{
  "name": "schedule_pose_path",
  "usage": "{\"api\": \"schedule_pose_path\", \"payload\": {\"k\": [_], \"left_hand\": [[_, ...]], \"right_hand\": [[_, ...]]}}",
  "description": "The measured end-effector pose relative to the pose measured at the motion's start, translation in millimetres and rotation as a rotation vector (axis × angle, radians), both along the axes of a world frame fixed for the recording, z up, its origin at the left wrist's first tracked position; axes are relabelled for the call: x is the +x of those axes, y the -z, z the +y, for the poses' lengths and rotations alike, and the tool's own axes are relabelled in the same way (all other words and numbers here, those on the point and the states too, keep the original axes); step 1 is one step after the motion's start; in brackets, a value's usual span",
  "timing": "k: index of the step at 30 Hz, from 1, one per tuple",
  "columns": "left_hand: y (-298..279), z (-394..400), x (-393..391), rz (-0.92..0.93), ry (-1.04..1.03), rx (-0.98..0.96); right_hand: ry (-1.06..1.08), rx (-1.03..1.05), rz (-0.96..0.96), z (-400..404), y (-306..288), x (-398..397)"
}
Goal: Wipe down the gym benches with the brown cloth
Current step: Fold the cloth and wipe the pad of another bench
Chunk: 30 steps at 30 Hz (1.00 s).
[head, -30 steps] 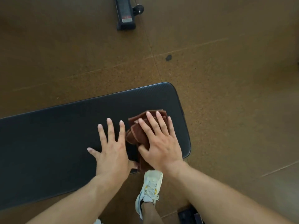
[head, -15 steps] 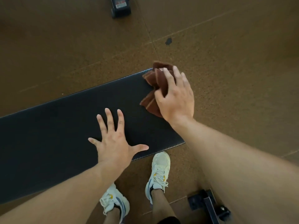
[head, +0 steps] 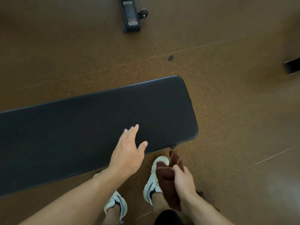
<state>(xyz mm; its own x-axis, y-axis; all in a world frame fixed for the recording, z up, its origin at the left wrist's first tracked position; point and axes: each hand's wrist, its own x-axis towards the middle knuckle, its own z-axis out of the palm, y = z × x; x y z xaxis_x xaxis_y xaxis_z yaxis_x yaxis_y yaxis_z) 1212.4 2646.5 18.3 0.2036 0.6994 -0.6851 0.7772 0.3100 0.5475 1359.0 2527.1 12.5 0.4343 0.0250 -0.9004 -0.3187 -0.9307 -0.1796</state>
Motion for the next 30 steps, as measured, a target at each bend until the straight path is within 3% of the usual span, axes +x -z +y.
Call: {"api": "schedule_pose_path", "payload": {"k": [2, 5, 8, 13, 17, 20, 26, 30], "left_hand": [[-8, -6, -19, -0.147, -0.136, -0.149], [-33, -4, -35, -0.498, -0.349, -0.557], [-45, 1, -41, -0.596, -0.460, -0.628], [-30, -3, -39, -0.224, -0.499, -0.184], [-27, -2, -42, -0.132, -0.618, 0.002], [-23, 8, -49, -0.149, -0.631, 0.055], [-46, 48, -24, -0.367, -0.402, 0.145], [-65, 95, 18, -0.425, -0.257, 0.276]], "right_hand": [[0.170, 0.102, 0.266, 6, -32, -24], [0.302, 0.291, 0.571, 36, -69, -49], [0.332, 0.299, 0.609, 63, -74, -62], [0.294, 0.273, 0.475, 75, -68, -72], [0.380, 0.227, 0.063, 67, -55, -57], [0.430, 0.278, -0.110, 62, -54, -35], [0.377, 0.510, -0.282, 59, -65, 9], [0.526, 0.620, -0.385, 57, -74, 24]]}}
